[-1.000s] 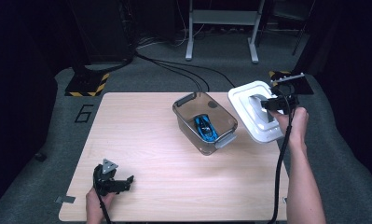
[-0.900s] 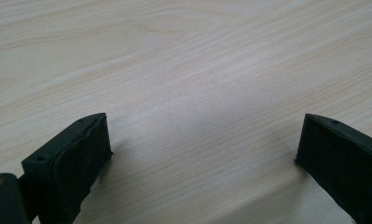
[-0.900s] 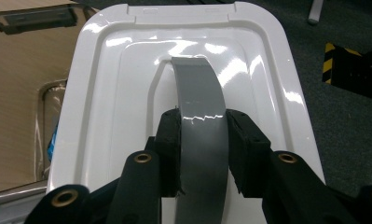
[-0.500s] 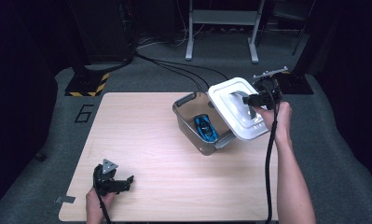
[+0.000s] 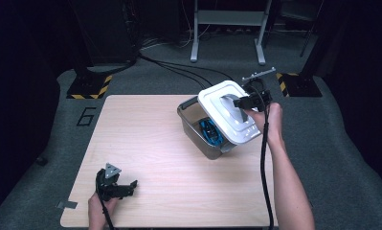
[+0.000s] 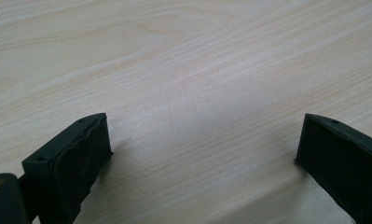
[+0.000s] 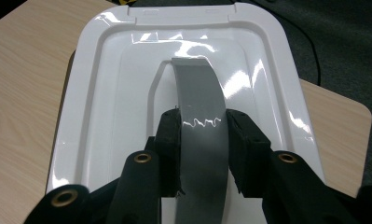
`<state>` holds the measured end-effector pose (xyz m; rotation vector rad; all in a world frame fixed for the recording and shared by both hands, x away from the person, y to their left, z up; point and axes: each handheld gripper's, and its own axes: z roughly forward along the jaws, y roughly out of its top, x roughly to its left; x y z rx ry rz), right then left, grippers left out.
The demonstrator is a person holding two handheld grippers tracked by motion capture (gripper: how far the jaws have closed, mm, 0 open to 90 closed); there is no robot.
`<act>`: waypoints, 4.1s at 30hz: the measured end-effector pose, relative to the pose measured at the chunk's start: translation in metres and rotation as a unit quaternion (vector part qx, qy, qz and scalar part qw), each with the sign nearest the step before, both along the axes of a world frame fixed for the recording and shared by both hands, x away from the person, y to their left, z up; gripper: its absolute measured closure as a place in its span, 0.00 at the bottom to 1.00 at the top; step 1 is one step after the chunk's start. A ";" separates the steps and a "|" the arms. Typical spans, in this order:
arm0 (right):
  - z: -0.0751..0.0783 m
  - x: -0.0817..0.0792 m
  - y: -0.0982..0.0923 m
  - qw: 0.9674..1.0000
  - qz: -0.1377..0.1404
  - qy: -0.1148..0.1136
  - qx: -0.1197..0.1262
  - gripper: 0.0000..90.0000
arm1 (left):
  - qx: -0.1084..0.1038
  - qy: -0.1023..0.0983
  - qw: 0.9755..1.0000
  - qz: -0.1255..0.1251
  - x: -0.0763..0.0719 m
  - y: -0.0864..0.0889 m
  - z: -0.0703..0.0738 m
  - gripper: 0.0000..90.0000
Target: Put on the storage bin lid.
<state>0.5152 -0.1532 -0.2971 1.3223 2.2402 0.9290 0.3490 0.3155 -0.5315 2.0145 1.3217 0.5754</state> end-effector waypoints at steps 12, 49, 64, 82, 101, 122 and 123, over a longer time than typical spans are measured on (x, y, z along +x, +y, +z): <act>-0.013 0.011 0.032 1.000 0.028 0.013 -0.005 0.74 | 0.000 0.000 1.000 0.000 0.000 0.000 0.000 0.03; -0.056 0.035 0.077 0.998 0.036 0.045 -0.030 0.74 | 0.000 0.001 1.000 -0.001 0.000 0.000 0.000 0.03; -0.046 0.025 0.069 0.998 0.040 0.040 -0.009 0.34 | -0.003 0.000 1.000 0.002 0.000 -0.001 0.000 0.03; -0.025 -0.024 0.047 0.997 0.073 0.004 -0.012 0.12 | 0.000 0.000 1.000 0.000 0.000 0.000 0.000 0.03; -0.044 -0.092 0.011 0.998 0.063 -0.029 -0.012 0.03 | -0.003 0.000 1.000 0.002 0.000 -0.001 0.000 0.03; -0.144 -0.132 -0.019 0.999 0.036 0.025 -0.007 0.00 | -0.003 0.000 1.000 0.002 0.000 -0.001 0.000 0.03; -0.151 -0.133 -0.020 0.999 0.038 0.033 -0.007 0.00 | -0.003 0.000 1.000 0.002 0.000 -0.001 0.000 0.03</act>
